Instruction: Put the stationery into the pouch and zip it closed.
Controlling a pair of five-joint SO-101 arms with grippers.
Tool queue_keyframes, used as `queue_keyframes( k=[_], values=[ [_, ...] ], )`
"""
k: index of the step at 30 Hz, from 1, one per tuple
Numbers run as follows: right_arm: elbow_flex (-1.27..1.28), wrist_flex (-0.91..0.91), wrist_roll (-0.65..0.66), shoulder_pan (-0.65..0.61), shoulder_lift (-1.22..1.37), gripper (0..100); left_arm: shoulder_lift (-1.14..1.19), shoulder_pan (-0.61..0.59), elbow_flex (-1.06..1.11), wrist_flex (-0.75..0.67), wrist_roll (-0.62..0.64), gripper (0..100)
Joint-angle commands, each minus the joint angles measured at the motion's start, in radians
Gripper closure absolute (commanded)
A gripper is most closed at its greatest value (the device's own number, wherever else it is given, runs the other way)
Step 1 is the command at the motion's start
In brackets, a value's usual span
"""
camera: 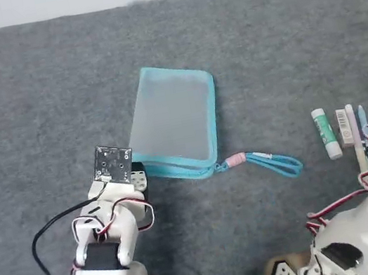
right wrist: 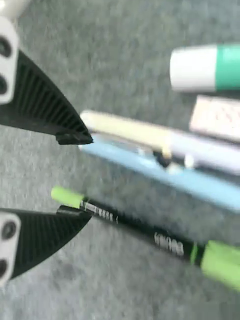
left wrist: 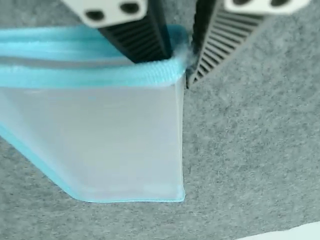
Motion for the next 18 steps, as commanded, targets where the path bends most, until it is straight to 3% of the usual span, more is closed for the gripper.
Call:
queue_keyframes(
  k=[1,11,18],
  values=[
    [-0.091,-0.022,0.060,0.027,0.018,81.5,0.003,0.006,-0.019,-0.002,0.014,99],
    [-0.117,-0.081,0.091,0.042,0.156,82.2,0.003,0.006,-0.019,-0.002,0.014,99],
    [-0.118,-0.128,0.089,0.070,0.182,92.8,0.003,0.006,-0.019,-0.002,0.014,99]
  ],
)
